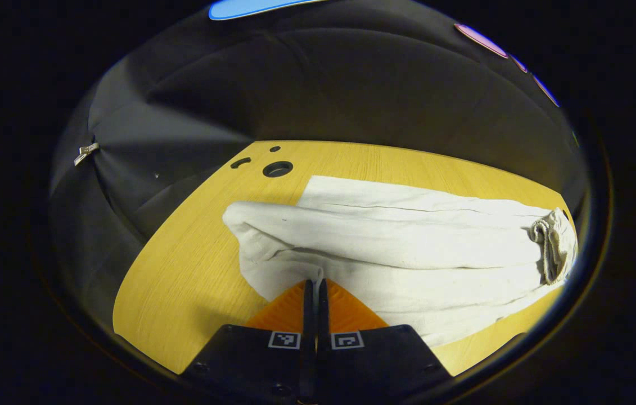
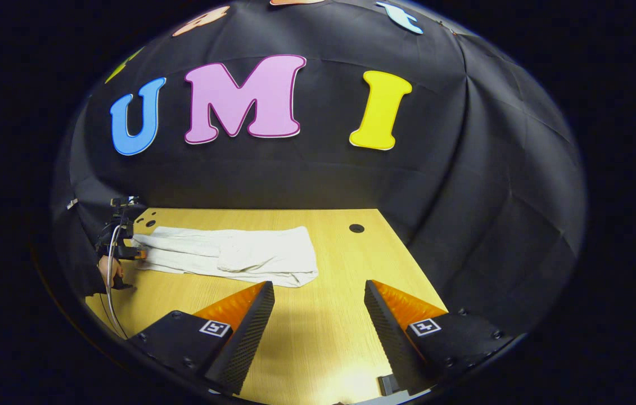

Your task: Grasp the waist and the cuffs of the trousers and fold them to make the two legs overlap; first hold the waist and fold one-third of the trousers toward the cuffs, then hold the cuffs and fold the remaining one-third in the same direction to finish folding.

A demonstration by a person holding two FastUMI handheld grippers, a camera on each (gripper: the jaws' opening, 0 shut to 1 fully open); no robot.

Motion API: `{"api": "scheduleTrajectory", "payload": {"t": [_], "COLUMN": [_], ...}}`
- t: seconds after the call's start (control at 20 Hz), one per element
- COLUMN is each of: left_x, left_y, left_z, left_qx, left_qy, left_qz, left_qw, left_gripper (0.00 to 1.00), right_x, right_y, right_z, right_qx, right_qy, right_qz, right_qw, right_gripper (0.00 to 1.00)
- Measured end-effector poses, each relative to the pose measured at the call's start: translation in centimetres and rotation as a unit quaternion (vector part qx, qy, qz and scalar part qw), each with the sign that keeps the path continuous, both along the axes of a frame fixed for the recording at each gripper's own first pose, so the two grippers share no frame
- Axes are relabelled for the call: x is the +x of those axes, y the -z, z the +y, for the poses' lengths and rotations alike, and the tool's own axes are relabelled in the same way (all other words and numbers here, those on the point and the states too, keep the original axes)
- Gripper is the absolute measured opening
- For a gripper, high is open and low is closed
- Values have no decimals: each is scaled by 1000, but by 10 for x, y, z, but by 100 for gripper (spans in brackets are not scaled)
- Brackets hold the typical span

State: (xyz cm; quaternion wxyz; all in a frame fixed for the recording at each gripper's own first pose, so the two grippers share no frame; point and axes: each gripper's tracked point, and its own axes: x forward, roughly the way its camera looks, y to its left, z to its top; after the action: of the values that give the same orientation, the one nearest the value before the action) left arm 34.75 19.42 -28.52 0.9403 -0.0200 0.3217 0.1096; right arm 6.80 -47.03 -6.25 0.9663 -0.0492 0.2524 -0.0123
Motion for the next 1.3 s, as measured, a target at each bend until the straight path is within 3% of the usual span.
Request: {"api": "scheduleTrajectory", "payload": {"t": [0.2,0.3,0.55,0.85,1.3], "left_x": [-6,-6,12,31,55], "left_y": [-25,-50,-119,-185,-224], "left_z": [-6,-9,-39,-115,-298], "left_qx": [-80,-95,-62,-49,-55], "left_qy": [-45,-55,-22,12,119], "left_qz": [-44,-68,-118,-163,-187], "left_qw": [995,992,991,985,974], "left_gripper": [6,5,5,5,5], "right_x": [15,26,44,56,62], "right_y": [9,10,15,17,9], "right_z": [3,-1,-17,-46,-94], "right_qx": [19,27,42,60,65], "right_qy": [-25,-28,-35,-27,-16], "right_qz": [6,3,-2,-11,-33], "right_qw": [1000,999,999,998,997], "right_gripper": [98,98,98,98,98]}}
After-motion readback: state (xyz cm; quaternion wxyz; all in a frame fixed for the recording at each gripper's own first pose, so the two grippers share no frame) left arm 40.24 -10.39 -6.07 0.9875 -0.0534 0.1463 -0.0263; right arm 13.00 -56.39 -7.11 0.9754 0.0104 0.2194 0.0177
